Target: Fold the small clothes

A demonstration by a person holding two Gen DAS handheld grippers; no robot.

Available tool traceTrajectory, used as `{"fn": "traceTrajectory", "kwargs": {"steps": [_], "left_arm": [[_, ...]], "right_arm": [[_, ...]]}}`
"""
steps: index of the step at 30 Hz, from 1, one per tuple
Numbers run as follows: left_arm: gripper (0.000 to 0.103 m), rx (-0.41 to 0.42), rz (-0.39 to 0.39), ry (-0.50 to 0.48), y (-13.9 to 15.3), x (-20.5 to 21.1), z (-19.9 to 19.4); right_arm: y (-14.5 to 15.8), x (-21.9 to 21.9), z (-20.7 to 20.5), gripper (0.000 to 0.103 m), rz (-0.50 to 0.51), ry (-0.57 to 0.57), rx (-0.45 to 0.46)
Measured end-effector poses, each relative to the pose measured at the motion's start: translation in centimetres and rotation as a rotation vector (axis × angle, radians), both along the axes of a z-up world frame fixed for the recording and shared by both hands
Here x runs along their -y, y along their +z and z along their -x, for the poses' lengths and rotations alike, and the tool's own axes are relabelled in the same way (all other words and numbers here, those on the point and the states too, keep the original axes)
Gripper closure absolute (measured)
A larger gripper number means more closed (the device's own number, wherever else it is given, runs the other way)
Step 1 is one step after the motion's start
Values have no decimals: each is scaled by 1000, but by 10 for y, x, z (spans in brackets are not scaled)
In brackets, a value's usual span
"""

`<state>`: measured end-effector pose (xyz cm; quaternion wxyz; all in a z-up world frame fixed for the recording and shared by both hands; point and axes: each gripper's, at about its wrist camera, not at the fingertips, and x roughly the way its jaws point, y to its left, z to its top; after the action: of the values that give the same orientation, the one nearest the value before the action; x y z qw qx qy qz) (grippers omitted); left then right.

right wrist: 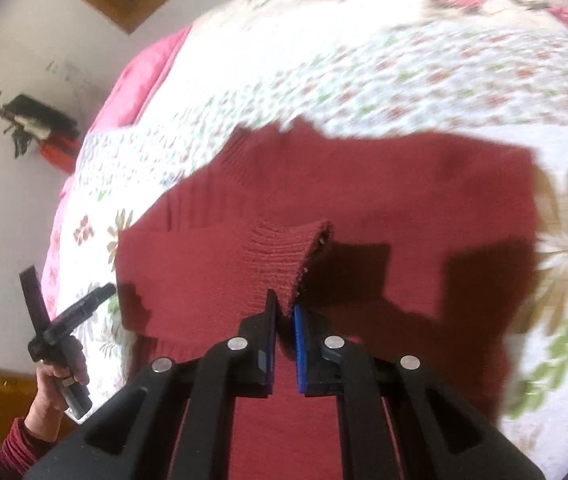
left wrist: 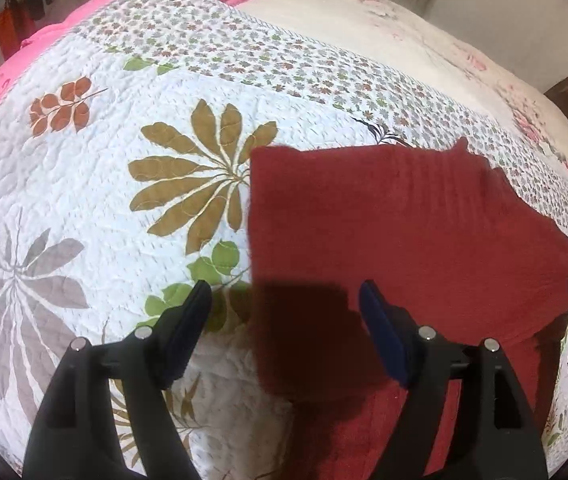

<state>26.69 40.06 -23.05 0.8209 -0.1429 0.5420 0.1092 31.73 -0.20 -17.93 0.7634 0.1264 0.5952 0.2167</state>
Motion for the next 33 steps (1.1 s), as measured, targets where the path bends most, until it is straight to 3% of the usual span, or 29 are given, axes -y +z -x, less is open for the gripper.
{"fn": "traceTrajectory", "kwargs": {"steps": [5, 8, 12, 15, 17, 21, 24, 29, 33], "left_arm": [[27, -63, -35, -47, -21, 24, -17], [27, -117, -54, -66, -43, 36, -26], [22, -141, -78, -56, -60, 40, -32], [24, -149, -71, -48, -53, 41, -32], [23, -132, -48, -59, -40, 43, -24], [18, -102, 33, -72, -16, 47, 18], [18, -124, 118, -66, -14, 53, 69], [18, -216, 130, -43, -21, 68, 157], [18, -288, 115, -50, -38, 81, 204]], "right_arm": [[-5, 43, 3, 96, 94, -82, 12], [-31, 62, 4, 96, 132, -130, -45], [-68, 62, 11, 97, 269, -89, -101], [-68, 74, 17, 96, 225, -110, -100], [-56, 85, 24, 87, 186, -129, -79], [-28, 104, 60, 72, 181, -103, -37], [-21, 120, 104, 65, 187, -67, -58], [-33, 145, 193, 61, 175, -49, -181], [-48, 146, 252, 58, 187, -42, -259]]}}
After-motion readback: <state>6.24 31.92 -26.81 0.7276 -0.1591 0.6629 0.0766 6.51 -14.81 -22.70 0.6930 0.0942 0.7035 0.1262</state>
